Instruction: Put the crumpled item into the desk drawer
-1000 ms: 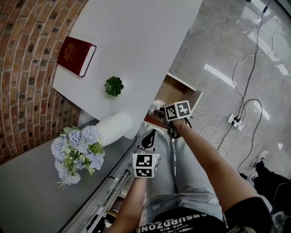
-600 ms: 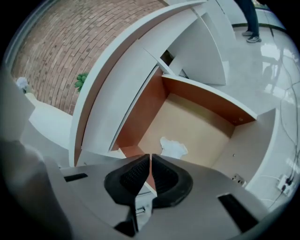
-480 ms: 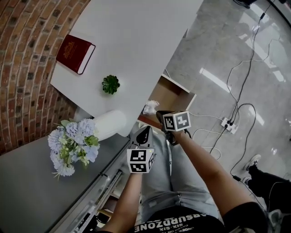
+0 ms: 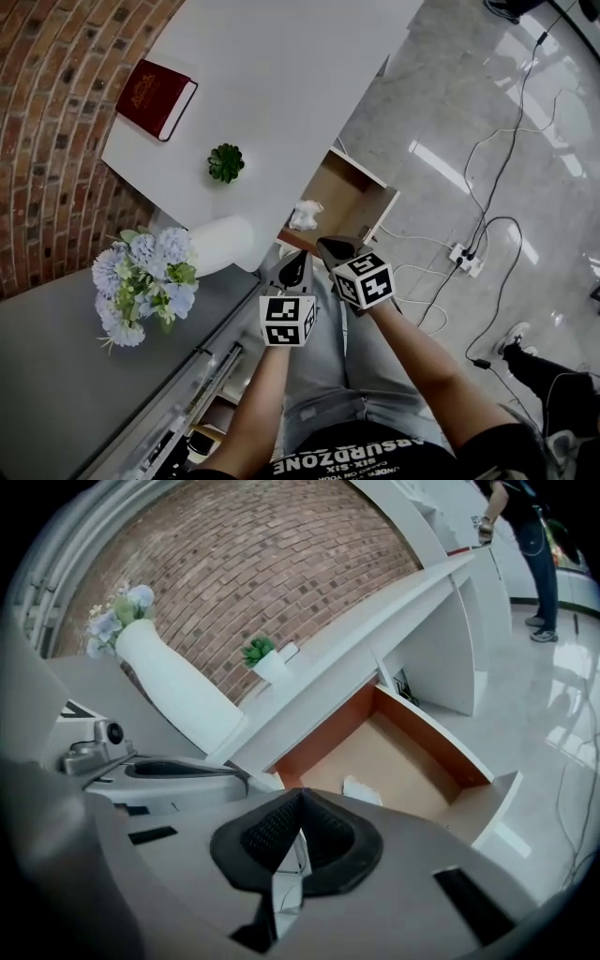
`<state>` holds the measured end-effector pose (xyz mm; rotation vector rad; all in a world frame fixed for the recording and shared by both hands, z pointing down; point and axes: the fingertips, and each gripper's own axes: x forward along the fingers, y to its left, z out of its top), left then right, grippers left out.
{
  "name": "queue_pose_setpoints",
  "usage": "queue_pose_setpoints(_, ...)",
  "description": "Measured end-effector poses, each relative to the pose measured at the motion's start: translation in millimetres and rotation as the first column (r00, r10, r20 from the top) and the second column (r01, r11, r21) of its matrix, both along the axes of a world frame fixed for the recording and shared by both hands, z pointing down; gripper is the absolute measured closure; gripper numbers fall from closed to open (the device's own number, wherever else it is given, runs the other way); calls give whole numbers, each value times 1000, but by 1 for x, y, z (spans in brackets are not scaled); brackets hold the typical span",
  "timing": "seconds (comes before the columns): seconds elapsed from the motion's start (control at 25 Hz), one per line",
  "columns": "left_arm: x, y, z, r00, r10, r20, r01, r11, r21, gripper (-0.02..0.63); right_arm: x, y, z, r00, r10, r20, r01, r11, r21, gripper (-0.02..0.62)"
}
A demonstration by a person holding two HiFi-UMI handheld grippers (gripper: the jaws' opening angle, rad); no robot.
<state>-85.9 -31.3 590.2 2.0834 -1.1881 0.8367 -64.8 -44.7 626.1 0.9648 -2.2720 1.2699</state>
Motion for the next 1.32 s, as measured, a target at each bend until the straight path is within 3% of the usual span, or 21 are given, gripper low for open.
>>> queue_pose_setpoints(0.36, 7, -3, -3, 1000, -16, -13, 17, 1000, 15, 601, 5, 8, -43, 996, -56, -72, 65, 989, 136, 597)
queue_pose_setpoints(0.8, 14, -4, -13, 999, -26, -30, 28, 998, 50, 601, 17, 6, -51, 995, -18, -101, 34, 987, 160, 597)
queue_pose_setpoints(1.32, 9, 2, -8, 999, -39, -31, 40, 998, 53, 601, 23, 21, -41, 994, -8, -109, 21, 992, 124, 597)
